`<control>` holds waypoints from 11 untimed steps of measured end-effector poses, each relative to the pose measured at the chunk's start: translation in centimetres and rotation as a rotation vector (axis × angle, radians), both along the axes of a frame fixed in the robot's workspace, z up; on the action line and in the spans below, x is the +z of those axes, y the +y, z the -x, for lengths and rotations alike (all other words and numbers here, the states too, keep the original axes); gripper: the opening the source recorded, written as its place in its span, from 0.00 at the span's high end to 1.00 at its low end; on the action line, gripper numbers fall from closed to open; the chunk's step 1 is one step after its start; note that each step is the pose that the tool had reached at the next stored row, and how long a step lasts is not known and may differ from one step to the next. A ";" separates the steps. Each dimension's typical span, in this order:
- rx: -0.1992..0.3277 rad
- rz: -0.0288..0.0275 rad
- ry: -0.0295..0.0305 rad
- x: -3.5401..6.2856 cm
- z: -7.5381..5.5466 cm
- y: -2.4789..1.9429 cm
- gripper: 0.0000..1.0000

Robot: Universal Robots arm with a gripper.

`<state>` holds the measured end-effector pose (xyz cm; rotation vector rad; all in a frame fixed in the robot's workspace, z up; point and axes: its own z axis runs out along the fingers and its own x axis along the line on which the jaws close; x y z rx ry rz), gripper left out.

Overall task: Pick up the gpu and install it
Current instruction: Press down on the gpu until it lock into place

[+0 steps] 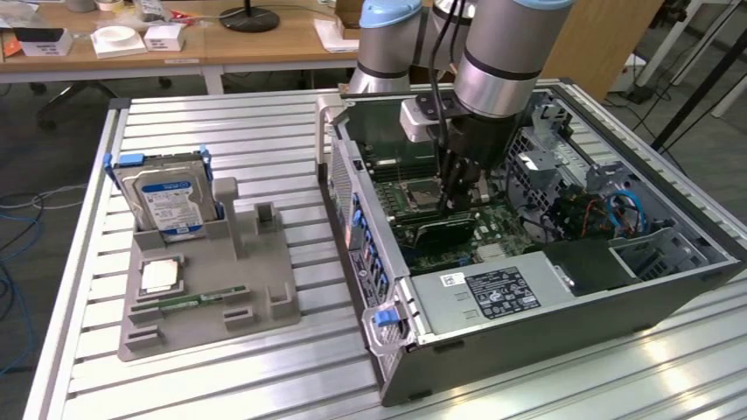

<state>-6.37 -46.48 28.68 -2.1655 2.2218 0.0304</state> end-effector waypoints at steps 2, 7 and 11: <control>0.000 0.0001 0.0000 0.00 0.0 0.00 0.89; 0.000 0.0000 0.0000 0.00 0.0 0.00 0.89; -0.050 -0.0006 -0.0002 -2.05 0.0 0.02 0.89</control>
